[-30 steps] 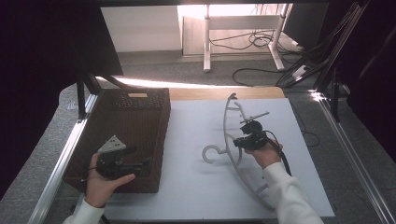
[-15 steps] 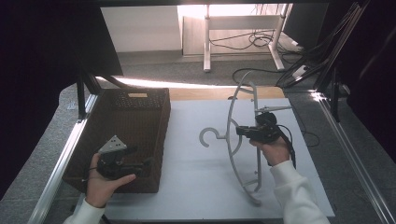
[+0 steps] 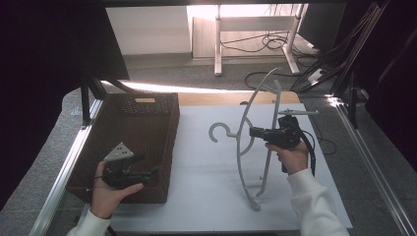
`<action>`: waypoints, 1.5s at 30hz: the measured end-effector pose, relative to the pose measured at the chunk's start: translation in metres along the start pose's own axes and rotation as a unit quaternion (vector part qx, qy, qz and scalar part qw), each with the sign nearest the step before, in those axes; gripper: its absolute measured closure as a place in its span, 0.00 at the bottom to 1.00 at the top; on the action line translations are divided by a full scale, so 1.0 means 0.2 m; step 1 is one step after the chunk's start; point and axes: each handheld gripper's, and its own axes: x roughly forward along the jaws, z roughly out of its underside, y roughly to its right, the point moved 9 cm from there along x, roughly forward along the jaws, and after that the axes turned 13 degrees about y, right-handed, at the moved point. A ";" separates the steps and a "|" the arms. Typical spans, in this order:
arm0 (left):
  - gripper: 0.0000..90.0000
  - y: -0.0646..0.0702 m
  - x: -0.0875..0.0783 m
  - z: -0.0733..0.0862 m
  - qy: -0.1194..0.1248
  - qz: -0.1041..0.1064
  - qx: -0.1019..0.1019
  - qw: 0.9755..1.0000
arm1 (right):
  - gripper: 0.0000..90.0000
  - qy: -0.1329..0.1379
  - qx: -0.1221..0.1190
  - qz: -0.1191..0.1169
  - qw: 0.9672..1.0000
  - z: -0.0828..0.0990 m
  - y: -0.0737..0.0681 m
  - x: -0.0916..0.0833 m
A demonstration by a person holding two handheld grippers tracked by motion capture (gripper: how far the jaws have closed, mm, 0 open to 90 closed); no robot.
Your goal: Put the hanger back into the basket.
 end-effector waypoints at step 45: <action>0.38 0.58 0.52 -0.24 -0.009 0.154 -0.034 0.987 | 0.95 0.082 0.065 -0.092 0.990 -0.09 -0.12 -0.04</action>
